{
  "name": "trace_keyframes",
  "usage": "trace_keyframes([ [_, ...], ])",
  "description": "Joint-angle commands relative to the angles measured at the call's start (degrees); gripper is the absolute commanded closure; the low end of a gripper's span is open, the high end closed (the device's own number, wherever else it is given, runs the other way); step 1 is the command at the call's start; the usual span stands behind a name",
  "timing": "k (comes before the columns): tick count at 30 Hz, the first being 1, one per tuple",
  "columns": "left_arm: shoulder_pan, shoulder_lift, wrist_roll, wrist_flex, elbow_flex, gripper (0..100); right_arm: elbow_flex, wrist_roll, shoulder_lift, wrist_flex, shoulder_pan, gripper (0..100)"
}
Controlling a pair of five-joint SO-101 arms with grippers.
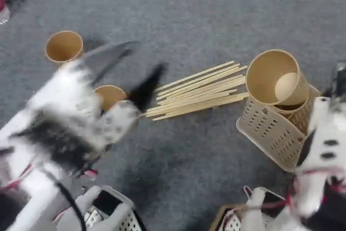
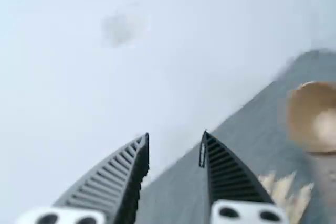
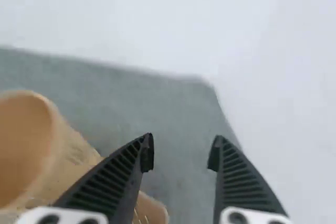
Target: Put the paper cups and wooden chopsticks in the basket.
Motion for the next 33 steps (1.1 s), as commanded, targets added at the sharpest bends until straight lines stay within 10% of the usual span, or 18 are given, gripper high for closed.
trace_keyframes([
  [1, -13.4, -5.0, 0.4, 0.2, 13.3, 84, -6.4, -0.8, 2.9, 1.8, -5.1, 84.4],
  [9, -23.5, -16.9, 0.8, -9.1, 44.4, 84, -14.4, -1.8, 22.5, 6.8, -9.4, 84.4],
  [25, -33.0, -56.1, 9.6, -19.0, 92.4, 84, -22.1, 7.4, 35.8, 8.2, 6.1, 84.7],
  [33, -33.1, -54.9, 15.5, -18.5, 93.8, 84, -34.0, 5.5, 24.1, 17.6, -15.0, 84.5],
])
